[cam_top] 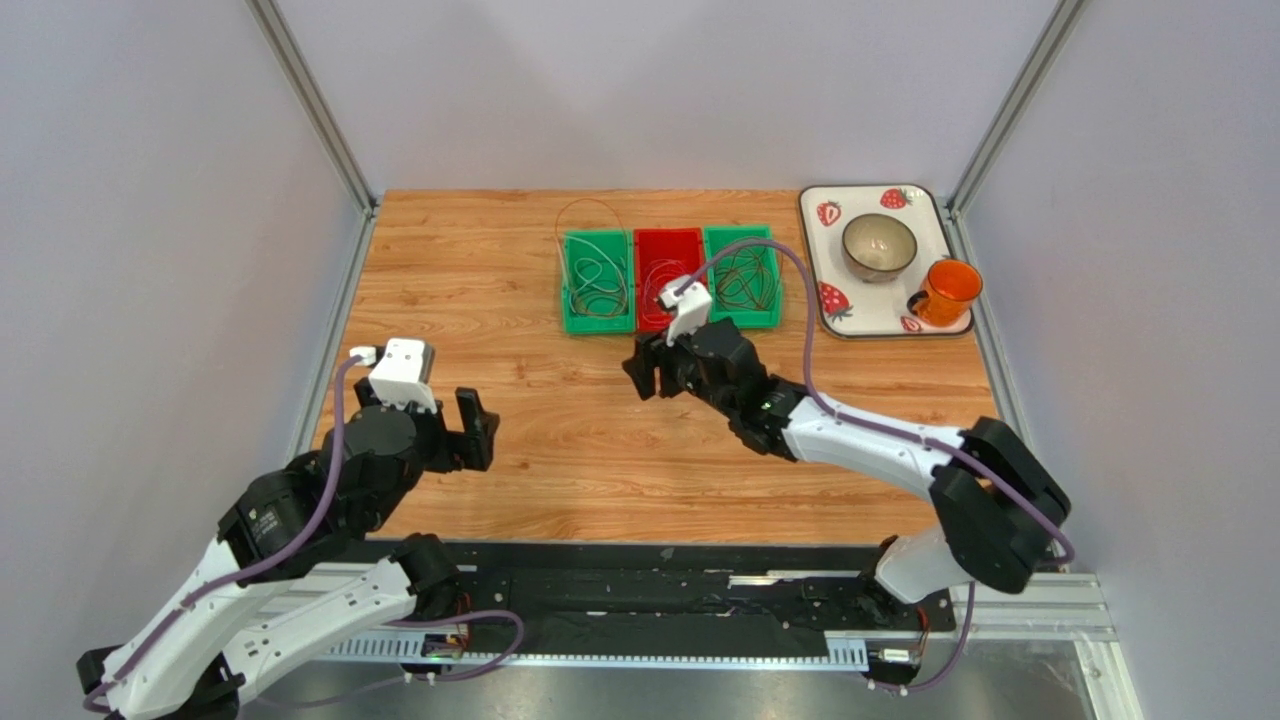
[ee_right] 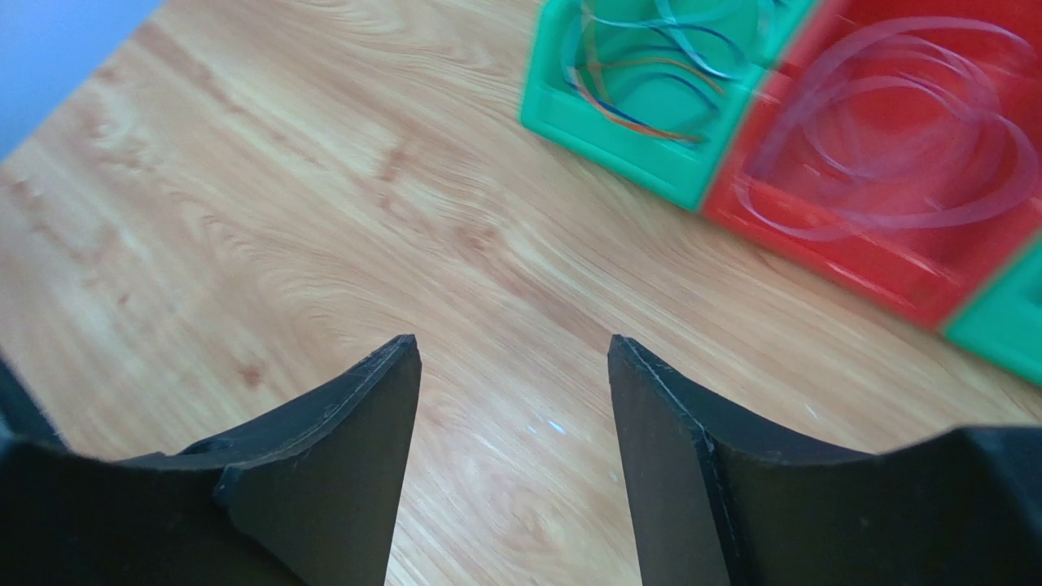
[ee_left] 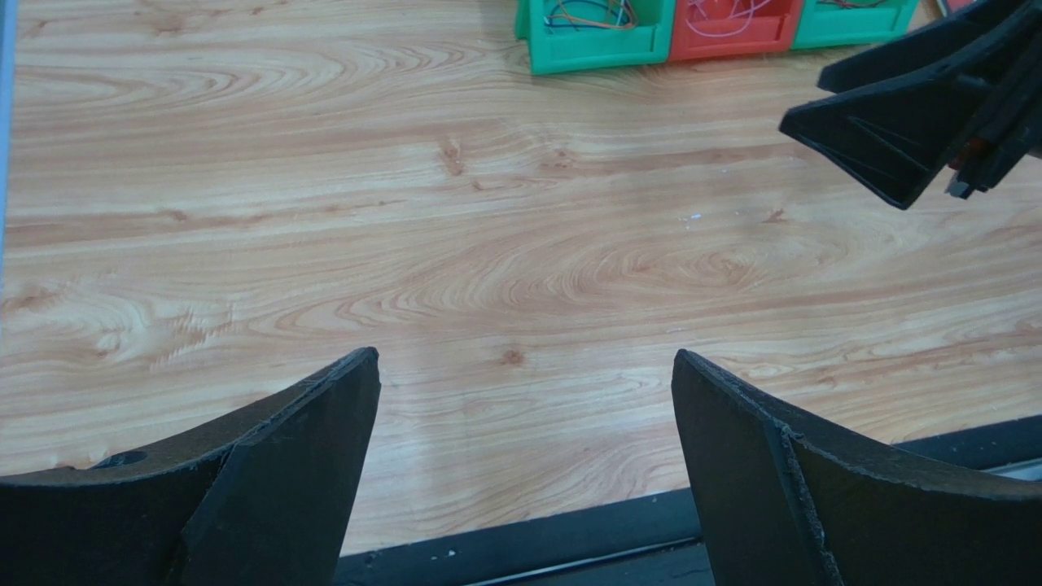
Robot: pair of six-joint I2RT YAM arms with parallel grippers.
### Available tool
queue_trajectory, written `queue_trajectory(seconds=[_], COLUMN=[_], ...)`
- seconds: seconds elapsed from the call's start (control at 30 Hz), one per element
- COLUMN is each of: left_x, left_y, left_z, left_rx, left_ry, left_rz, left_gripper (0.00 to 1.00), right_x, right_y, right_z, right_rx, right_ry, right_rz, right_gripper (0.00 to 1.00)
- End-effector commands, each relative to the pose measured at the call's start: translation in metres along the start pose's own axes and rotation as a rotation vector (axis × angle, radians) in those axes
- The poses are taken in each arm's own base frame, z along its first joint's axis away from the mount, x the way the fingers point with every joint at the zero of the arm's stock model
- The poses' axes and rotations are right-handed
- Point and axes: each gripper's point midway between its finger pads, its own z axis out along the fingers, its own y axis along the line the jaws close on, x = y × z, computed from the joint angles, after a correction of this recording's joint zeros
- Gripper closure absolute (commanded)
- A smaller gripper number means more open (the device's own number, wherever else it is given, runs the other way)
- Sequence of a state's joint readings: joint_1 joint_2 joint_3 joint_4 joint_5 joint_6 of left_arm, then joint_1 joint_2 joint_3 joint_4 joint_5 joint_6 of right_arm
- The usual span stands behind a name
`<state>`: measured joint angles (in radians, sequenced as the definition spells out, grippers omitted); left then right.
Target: Untangle the cables
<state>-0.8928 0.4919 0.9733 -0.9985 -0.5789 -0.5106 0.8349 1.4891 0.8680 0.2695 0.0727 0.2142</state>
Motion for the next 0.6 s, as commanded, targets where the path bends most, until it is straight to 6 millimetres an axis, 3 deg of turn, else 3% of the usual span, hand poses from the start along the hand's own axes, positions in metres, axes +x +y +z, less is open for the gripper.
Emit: queue_trajectory(seconds=[0.0, 0.07, 0.1, 0.13, 0.27, 0.4, 0.57], left_x=[-0.007, -0.006, -0.007, -0.006, -0.014, -0.022, -0.023], left_y=[-0.02, -0.037, -0.041, -0.045, -0.063, -0.041, -0.015], left_z=[0.009, 0.02, 0.026, 0.033, 0.061, 0.085, 0.121], left_rx=[0.064, 0.117, 0.122, 0.121, 0.119, -0.089, -0.26], left_ry=[-0.022, -0.036, -0.046, -0.051, -0.104, -0.136, -0.117], left_rz=[-0.044, -0.062, -0.067, -0.067, -0.067, -0.083, -0.018], left_gripper=[0.02, 0.03, 0.03, 0.03, 0.02, 0.01, 0.01], right_x=[0.01, 0.0, 0.007, -0.005, -0.002, -0.005, 0.01], right_y=[-0.044, -0.04, -0.041, -0.039, -0.054, -0.052, -0.056], right_z=[-0.037, -0.056, -0.063, -0.074, -0.101, -0.113, -0.111], right_rx=[0.263, 0.245, 0.24, 0.227, 0.301, 0.27, 0.286], right_ry=[-0.016, -0.068, -0.064, -0.098, -0.083, -0.133, -0.106], right_rz=[0.079, 0.131, 0.132, 0.137, 0.114, 0.122, 0.155], right_gripper=[0.38, 0.38, 0.38, 0.38, 0.38, 0.37, 0.4])
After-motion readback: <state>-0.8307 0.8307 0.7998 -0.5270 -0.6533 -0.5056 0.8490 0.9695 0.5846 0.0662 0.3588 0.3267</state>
